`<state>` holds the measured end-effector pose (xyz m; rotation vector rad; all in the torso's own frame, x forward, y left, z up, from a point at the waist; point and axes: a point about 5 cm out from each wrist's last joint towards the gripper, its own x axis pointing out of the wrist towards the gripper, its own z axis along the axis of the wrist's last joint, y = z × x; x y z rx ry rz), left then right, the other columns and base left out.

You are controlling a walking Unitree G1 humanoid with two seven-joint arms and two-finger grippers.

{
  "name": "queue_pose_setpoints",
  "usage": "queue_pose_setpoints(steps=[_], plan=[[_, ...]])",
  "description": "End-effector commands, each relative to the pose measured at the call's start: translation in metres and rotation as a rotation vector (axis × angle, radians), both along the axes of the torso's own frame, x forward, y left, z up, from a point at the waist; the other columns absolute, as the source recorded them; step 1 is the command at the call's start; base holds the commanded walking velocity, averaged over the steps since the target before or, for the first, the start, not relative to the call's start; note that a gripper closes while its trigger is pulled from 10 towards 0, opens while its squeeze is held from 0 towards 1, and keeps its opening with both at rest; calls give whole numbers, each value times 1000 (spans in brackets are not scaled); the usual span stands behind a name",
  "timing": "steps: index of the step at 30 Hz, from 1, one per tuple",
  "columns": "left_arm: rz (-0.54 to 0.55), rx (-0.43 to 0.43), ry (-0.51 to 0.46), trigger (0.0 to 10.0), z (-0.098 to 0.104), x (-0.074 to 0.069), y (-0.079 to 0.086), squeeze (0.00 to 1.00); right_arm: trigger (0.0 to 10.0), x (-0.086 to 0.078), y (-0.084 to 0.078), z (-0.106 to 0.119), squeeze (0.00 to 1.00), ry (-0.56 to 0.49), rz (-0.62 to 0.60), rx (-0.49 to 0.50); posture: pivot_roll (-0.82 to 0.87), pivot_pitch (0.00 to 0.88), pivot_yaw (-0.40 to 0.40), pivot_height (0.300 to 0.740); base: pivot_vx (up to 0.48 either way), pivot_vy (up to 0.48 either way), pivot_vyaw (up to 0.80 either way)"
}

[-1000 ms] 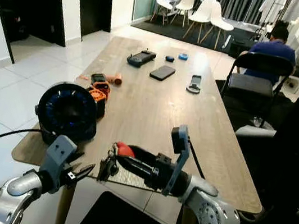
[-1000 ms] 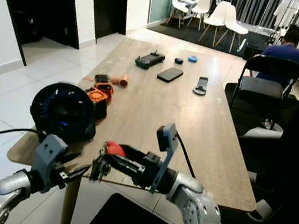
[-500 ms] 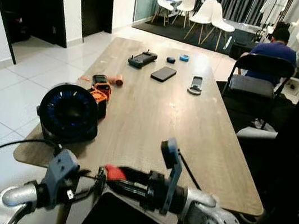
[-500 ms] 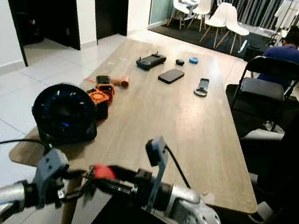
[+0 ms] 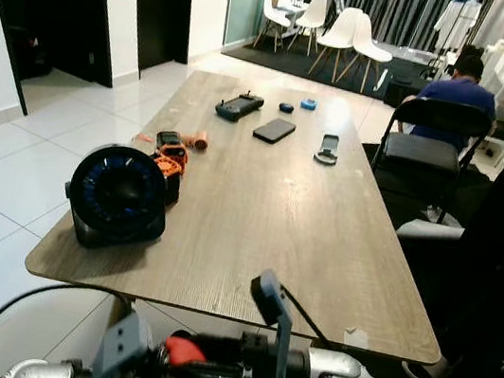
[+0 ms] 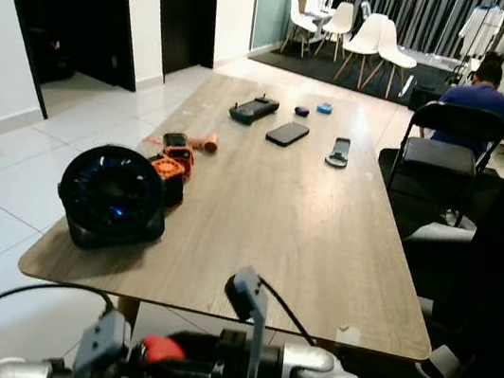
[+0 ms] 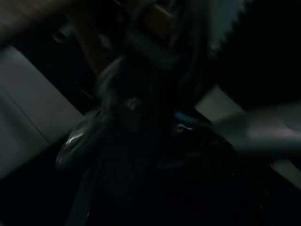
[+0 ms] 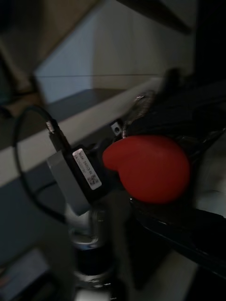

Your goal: Hang keys on a hook

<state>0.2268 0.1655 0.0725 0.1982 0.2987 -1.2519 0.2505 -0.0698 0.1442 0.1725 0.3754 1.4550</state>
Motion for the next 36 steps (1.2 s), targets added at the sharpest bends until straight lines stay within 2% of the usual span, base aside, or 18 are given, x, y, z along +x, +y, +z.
queue_pose_setpoints(steps=[1, 5, 12, 16, 17, 18, 19, 20, 21, 23, 25, 26, 31, 32, 33, 34, 35, 36], plan=[[-32, 81, 36, 10000, -9, -9, 6, 0, 10000, -6, -2, -13, 0, 12, 17, -77, 52, 84, 4, 740, 0, 0, 0], [-23, 156, 77, 10000, -22, -16, 10, 0, 10000, -6, -9, -31, 0, 45, -22, -139, 53, 84, 4, 740, 0, 0, 0], [12, 214, 148, 10000, -44, -32, 17, 0, 10000, -15, -17, -59, 0, 124, -59, -205, 54, 85, 5, 740, 0, 0, 0], [53, 230, 131, 10000, -52, -32, 19, 0, 10000, -17, -22, -70, 0, 146, -93, -230, 55, 84, 3, 740, 0, 0, 0], [94, 263, 91, 10000, -56, -29, 21, 0, 10000, -17, -24, -76, 0, 155, -123, -244, 57, 83, 2, 740, 0, 0, 0], [94, 263, 91, 10000, -56, -29, 21, 0, 10000, -17, -24, -76, 0, 155, -123, -244, 57, 83, 2, 740, 0, 0, 0], [120, 286, 61, 10000, -59, -28, 22, 0, 10000, -17, -26, -79, 0, 161, -143, -254, 57, 83, 2, 740, 0, 0, 0], [199, 322, 33, 10000, -65, -23, 25, 0, 10000, -16, -31, -89, 0, 176, -200, -282, 58, 79, -1, 740, 0, 0, 0], [199, 322, 33, 10000, -65, -23, 25, 0, 10000, -16, -31, -89, 0, 176, -200, -282, 58, 79, -1, 740, 0, 0, 0], [325, 353, -7, 10000, -74, -18, 29, 0, 10000, -16, -40, -108, 0, 214, -307, -326, 58, 76, -1, 740, 0, 0, 0], [428, 338, -7, 10000, -80, -16, 30, 0, 10000, -17, -52, -127, 0, 257, -430, -374, 57, 69, -3, 740, 0, 0, 0], [503, 335, -1, 10000, -86, -16, 29, 0, 10000, -24, -68, -148, 0, 343, -576, -397, 57, 67, -2, 740, 0, 0, 0], [595, 319, 19, 10000, -95, -17, 28, 0, 10000, -39, -89, -176, 0, 447, -785, -421, 50, 59, 4, 740, 0, 0, 0], [595, 319, 19, 10000, -95, -17, 28, 0, 10000, -39, -89, -176, 0, 447, -785, -421, 50, 59, 4, 740, 0, 0, 0], [621, 308, 22, 10000, -96, -16, 29, 0, 10000, -42, -96, -182, 0, 472, -862, -421, 43, 53, 12, 740, 0, 0, 0], [621, 308, 22, 10000, -96, -16, 29, 0, 10000, -42, -96, -182, 0, 472, -862, -421, 43, 53, 12, 740, 0, 0, 0], [651, 290, 31, 10000, -97, -15, 29, 0, 10000, -45, -101, -186, 0, 484, -927, -425, 43, 53, 12, 740, 0, 0, 0], [740, 257, 33, 10000, -97, -11, 33, 0, 10000, -46, -109, -190, 0, 484, -1021, -422, 33, 45, 19, 740, 0, 0, 0]])
